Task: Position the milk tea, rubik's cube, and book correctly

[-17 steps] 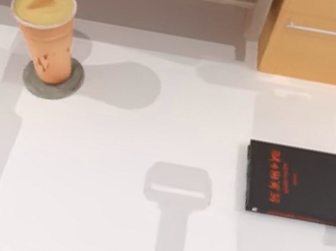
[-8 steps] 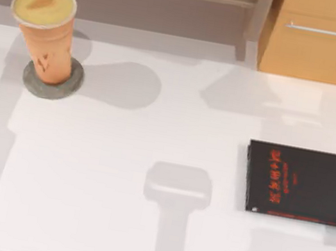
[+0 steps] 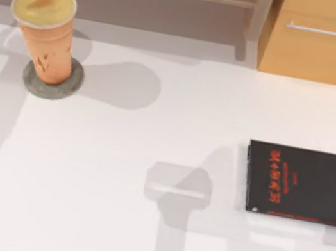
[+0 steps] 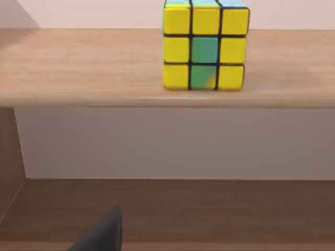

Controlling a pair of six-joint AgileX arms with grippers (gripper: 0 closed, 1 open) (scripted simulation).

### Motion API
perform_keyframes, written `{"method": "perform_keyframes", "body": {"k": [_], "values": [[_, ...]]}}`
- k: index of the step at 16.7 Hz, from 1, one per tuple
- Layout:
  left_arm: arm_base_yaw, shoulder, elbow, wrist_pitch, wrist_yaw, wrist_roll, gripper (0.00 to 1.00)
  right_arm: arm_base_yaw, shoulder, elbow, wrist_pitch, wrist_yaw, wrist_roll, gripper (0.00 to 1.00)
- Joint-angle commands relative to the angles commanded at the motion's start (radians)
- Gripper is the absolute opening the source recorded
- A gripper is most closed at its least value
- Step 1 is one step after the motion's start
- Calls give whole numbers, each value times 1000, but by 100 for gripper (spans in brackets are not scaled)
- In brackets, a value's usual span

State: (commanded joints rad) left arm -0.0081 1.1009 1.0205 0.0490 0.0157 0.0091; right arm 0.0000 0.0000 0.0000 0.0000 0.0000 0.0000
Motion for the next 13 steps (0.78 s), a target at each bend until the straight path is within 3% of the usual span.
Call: {"method": "perform_keyframes", "body": {"k": [8,13], "values": [[5,-736,-691,-52,-10,-9,100,0,0,0,0,0,0,100],[7,-1042,-965,-53,-15,-9,100,0,0,0,0,0,0,100]]}}
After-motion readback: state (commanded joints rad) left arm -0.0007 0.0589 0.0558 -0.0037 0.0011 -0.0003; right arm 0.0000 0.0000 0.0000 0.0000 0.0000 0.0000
